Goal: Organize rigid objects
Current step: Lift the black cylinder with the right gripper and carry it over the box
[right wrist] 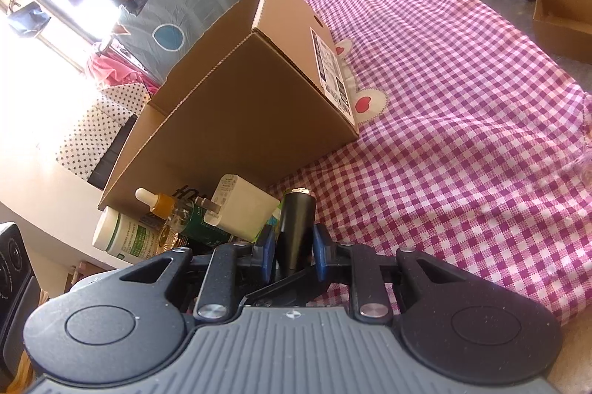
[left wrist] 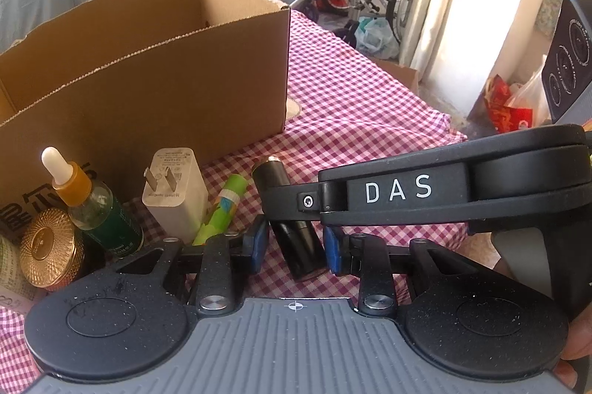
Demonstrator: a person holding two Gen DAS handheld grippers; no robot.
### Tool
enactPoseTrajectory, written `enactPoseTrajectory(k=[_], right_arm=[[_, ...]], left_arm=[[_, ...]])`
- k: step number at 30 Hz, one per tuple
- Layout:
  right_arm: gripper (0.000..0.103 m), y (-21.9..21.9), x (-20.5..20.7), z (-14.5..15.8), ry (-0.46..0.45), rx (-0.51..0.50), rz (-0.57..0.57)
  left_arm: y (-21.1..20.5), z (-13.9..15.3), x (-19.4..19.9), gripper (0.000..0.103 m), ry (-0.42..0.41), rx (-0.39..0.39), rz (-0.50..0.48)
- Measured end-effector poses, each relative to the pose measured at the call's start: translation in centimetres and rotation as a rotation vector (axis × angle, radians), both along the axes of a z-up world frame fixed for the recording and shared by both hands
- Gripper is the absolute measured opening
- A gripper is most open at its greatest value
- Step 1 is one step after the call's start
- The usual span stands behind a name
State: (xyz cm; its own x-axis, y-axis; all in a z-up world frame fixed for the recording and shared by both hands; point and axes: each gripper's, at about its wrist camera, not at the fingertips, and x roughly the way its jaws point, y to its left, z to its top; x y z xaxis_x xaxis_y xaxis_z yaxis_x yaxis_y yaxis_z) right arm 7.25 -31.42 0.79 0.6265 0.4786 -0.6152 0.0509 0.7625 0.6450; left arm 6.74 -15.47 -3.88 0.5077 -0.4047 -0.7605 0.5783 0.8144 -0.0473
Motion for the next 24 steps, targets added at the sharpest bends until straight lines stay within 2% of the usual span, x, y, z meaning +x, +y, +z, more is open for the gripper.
enactPoseTrajectory(k=[8, 15, 20, 24], right_arm=[[0.025, 1.6, -1.9, 4.4, -0.102, -0.074, -0.009], [0.025, 3.8, -3.3, 9.9, -0.235, -0.144, 0.007], [0.025, 6.4, -2.4, 13.7, -0.319, -0.178, 0.066], [0.025, 9.1, 0.2, 15.7, -0.362, -0.182, 0.157]], left_arm=[[1.2, 3.3, -2.0, 0.031, -0.073, -0.049, 0.009], [3.0, 7.7, -3.9, 0.031, -0.179, -0.109, 0.039], [5.1, 11.0, -3.9, 0.031, -0.245, -0.132, 0.097], [6.8, 13.1, -2.3, 0.031, -0.266, -0.110, 0.169]])
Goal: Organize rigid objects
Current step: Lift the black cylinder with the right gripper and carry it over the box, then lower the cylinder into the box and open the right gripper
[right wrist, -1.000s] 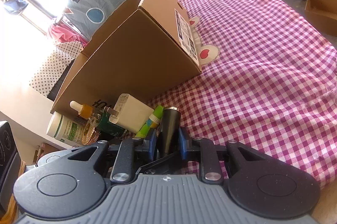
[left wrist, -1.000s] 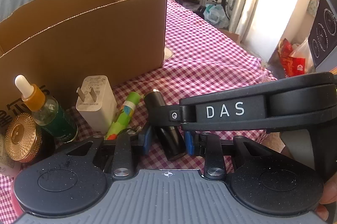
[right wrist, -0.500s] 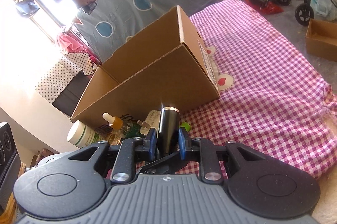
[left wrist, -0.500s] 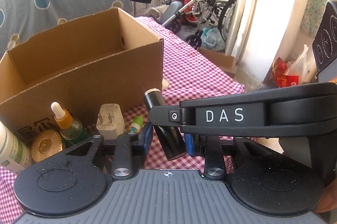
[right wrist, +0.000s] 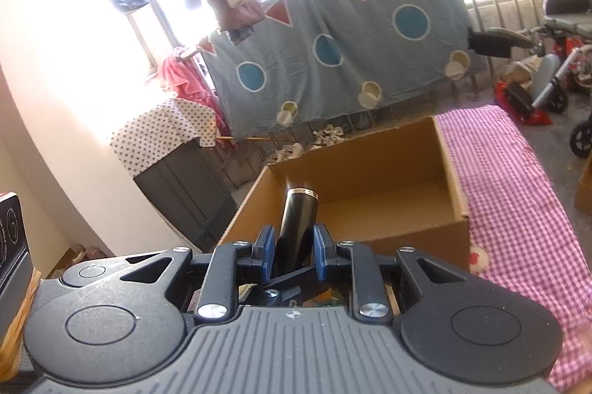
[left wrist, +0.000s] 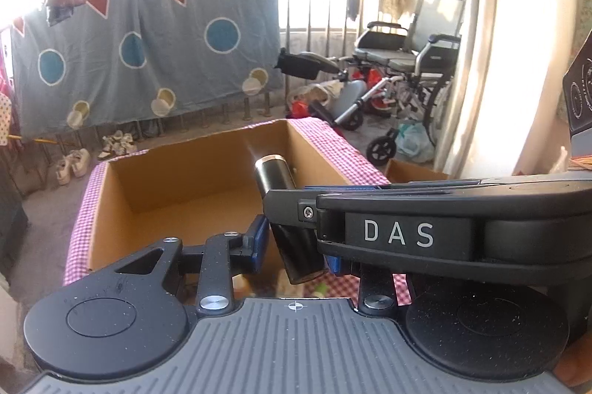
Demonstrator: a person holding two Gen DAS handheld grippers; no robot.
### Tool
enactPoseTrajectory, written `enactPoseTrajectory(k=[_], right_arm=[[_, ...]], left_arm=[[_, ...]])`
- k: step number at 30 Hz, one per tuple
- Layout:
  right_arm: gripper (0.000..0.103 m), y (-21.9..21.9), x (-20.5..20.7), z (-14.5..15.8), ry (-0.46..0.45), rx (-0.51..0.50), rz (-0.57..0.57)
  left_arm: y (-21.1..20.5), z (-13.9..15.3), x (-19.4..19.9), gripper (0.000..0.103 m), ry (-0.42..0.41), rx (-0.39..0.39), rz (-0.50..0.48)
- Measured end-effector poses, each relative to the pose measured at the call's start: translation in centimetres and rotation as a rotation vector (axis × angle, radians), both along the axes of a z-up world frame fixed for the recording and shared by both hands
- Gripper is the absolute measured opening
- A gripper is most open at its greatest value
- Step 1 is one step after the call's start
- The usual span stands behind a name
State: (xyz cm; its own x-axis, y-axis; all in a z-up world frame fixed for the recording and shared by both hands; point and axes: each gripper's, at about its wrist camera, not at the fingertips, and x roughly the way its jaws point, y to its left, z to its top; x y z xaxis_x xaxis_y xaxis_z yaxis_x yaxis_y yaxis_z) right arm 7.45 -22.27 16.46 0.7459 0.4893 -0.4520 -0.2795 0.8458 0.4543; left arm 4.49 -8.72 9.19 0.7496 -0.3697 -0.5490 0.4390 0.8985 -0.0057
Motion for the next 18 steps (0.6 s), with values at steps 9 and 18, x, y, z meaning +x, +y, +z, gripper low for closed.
enactPoseTrajectory(k=[9, 18], right_arm=[[0.024, 5.1, 11.5, -0.7, 0.184, 0.011, 0.157], [0.024, 6.4, 23.3, -6.2, 0.482, 0.073, 0.189]], left_arm=[[4.5, 0.3, 9.3, 0.031, 0.189, 0.017, 0.100], [6.4, -3.7, 19.8, 0.031, 0.433, 0.049, 0.136]])
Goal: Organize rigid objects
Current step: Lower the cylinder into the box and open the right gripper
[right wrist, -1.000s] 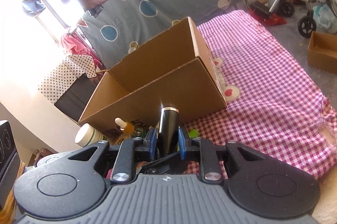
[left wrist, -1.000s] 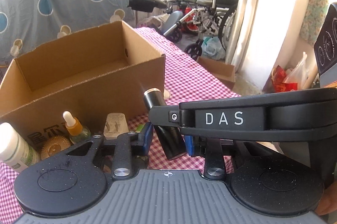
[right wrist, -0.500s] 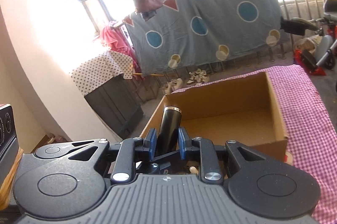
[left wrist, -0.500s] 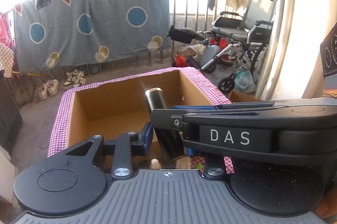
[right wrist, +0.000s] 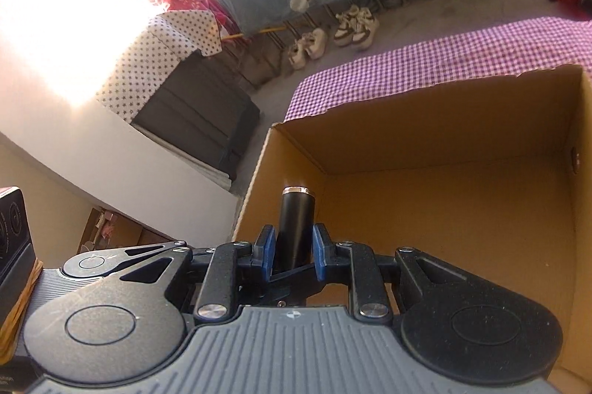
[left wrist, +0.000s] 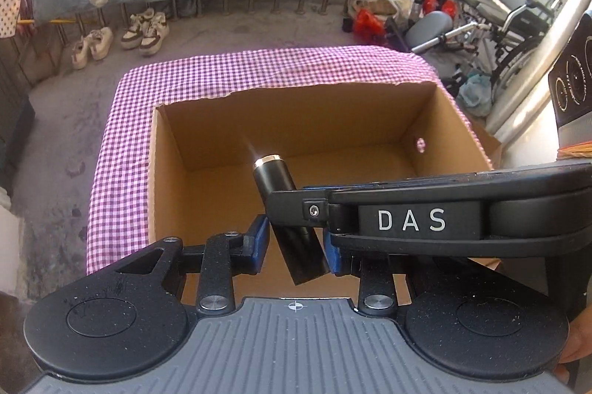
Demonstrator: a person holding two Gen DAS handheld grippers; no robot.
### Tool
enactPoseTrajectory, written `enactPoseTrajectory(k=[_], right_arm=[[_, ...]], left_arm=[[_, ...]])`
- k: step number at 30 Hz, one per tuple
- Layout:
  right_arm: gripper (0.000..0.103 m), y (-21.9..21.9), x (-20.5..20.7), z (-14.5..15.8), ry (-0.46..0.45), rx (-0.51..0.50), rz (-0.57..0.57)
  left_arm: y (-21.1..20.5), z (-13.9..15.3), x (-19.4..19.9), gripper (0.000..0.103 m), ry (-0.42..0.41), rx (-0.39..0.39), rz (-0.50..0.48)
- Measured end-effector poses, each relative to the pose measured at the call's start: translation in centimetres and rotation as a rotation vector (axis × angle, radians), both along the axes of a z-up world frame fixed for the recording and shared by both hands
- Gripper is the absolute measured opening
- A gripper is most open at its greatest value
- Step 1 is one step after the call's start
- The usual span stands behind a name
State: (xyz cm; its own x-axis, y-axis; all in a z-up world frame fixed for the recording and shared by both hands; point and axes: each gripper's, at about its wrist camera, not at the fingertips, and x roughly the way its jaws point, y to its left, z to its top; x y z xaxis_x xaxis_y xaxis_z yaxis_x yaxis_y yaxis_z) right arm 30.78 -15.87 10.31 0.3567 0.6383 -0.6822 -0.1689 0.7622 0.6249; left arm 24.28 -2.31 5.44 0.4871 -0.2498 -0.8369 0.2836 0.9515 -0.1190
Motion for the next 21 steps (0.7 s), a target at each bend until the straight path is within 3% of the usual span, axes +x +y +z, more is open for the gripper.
enactPoseTrajectory(k=[7, 13, 21], right_arm=[[0.023, 0.6, 5.2, -4.3, 0.147, 0.023, 0.011], [0.023, 1.2, 7.4, -6.5, 0.199, 0.017, 0.003], [0.023, -0.7, 6.2, -4.5, 0.153, 0.060, -0.016]], left_arm=[[-0.1, -2.8, 3.5, 0.031, 0.083, 0.088, 0.015], [-0.3, -3.3, 4.7, 0.031, 0.102, 0.144, 0.026], [0.2, -1.4, 3.5, 0.034, 0.059, 0.130, 0.027]])
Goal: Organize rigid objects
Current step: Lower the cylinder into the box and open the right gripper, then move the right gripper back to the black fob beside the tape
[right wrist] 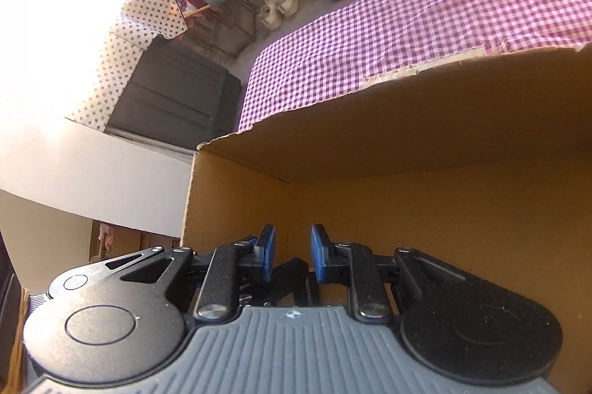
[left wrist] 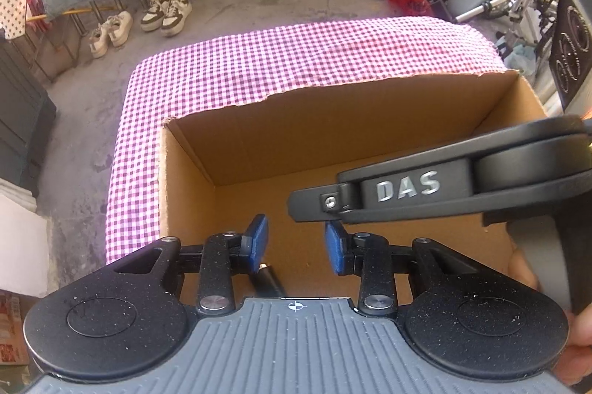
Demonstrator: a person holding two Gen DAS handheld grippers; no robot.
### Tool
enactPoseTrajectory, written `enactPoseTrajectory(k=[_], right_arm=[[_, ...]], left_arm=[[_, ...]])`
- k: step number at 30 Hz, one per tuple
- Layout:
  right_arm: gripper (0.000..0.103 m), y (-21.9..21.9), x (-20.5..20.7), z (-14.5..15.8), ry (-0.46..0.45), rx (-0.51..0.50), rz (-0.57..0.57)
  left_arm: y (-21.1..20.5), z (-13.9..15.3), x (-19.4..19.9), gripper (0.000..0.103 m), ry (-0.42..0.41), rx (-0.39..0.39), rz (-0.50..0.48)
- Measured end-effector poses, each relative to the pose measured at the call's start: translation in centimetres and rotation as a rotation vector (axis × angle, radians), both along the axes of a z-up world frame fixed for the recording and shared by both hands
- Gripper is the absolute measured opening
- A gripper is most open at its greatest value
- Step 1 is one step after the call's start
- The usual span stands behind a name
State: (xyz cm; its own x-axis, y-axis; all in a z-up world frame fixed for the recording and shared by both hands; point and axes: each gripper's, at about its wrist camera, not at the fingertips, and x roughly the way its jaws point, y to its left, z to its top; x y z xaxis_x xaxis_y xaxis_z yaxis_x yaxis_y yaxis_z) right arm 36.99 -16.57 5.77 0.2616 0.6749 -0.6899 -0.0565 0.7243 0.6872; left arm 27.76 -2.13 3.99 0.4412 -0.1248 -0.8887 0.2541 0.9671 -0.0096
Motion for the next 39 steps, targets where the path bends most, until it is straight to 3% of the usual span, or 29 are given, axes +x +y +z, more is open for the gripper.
enactPoseTrajectory(k=[9, 15, 20, 25, 31, 35, 39], right_arm=[[0.023, -5.6, -5.3, 5.6, -0.104, 0.123, -0.058], [0.024, -9.5, -12.7, 9.9, -0.249, 0.215, -0.071], [0.024, -13.3, -20.8, 10.6, -0.364, 0.256, -0.117], [0.024, -15.5, -27.3, 6.6, -0.342, 0.222, -0.228], [0.024, -16.0, -30.3, -1.7, -0.179, 0.221, -0.366], [0.024, -16.5, -31.5, -6.7, -0.064, 0.236, -0.409], [0.024, -16.0, -30.9, -9.2, -0.005, 0.212, -0.417]], left_arm=[[0.8, 5.4, -4.4, 0.049, -0.135, -0.064, -0.039], [1.4, 8.9, -8.8, 0.052, -0.240, -0.114, -0.072], [1.0, 9.3, -14.1, 0.058, -0.310, -0.145, -0.135], [-0.6, 6.2, -18.3, 0.059, -0.264, -0.176, -0.213], [-4.0, 0.5, -22.0, 0.058, -0.215, -0.219, -0.302], [-7.0, -3.3, -22.2, 0.049, -0.169, -0.161, -0.347], [-9.1, -5.3, -21.8, 0.047, -0.166, -0.091, -0.378]])
